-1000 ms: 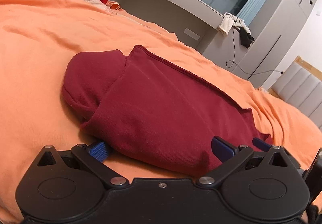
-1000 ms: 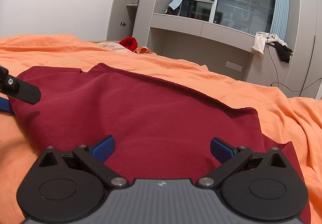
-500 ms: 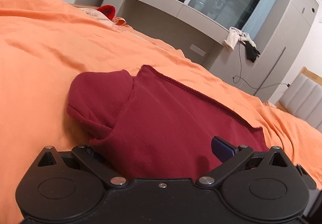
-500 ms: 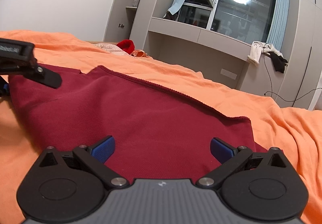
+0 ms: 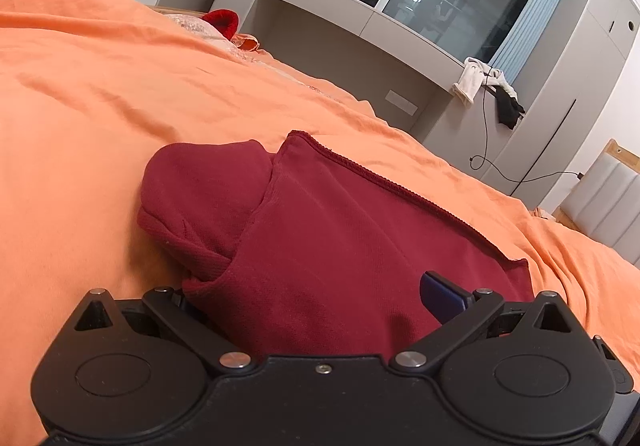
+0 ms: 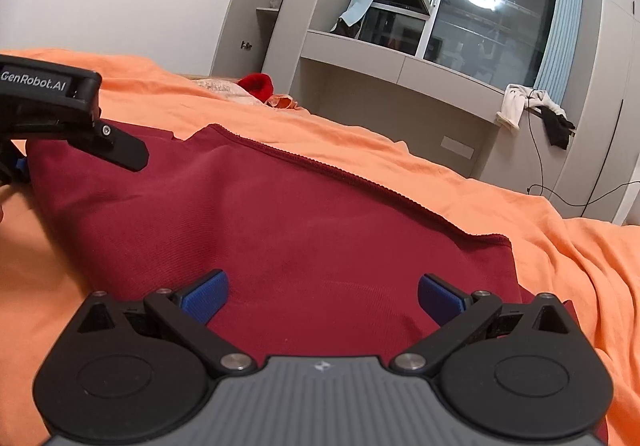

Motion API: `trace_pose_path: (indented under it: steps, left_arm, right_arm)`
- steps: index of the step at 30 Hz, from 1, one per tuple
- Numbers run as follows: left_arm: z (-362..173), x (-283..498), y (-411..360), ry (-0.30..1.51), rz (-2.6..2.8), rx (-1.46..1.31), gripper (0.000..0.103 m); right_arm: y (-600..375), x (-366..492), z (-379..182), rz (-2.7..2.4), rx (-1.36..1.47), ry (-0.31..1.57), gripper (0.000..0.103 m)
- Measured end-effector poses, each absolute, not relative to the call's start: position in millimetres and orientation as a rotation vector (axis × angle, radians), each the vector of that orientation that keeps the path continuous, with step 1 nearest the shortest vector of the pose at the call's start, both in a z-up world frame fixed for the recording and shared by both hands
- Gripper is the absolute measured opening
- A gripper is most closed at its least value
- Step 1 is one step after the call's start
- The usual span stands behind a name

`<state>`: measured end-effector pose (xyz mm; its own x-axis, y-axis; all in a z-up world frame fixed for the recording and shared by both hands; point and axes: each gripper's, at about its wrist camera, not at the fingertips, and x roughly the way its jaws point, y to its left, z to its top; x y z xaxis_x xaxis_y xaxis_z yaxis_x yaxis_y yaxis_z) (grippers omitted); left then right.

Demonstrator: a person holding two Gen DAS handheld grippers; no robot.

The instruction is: Fold small clothes

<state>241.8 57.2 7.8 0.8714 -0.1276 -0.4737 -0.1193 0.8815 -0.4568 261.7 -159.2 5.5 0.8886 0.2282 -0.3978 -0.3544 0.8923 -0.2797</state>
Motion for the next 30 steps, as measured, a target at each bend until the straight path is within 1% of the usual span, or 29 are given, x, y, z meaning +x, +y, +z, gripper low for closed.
trace_pose_path:
  steps: [6, 19, 28, 30]
  left_arm:
    - [7, 242, 54, 0.520, 0.012, -0.483, 0.102]
    - [5, 245, 44, 0.539, 0.042, -0.406, 0.102]
    - [6, 245, 46, 0.529, 0.048, -0.418, 0.102]
    - [7, 244, 47, 0.524, 0.054, -0.425, 0.098]
  right_arm:
    - [-161, 257, 2, 0.305, -0.363, 0.338, 0.103]
    - [-163, 257, 1, 0.311, -0.352, 0.340, 0.103]
    - [-163, 257, 1, 0.311, -0.352, 0.340, 0.103]
    - [-163, 257, 1, 0.311, -0.351, 0.340, 0.103]
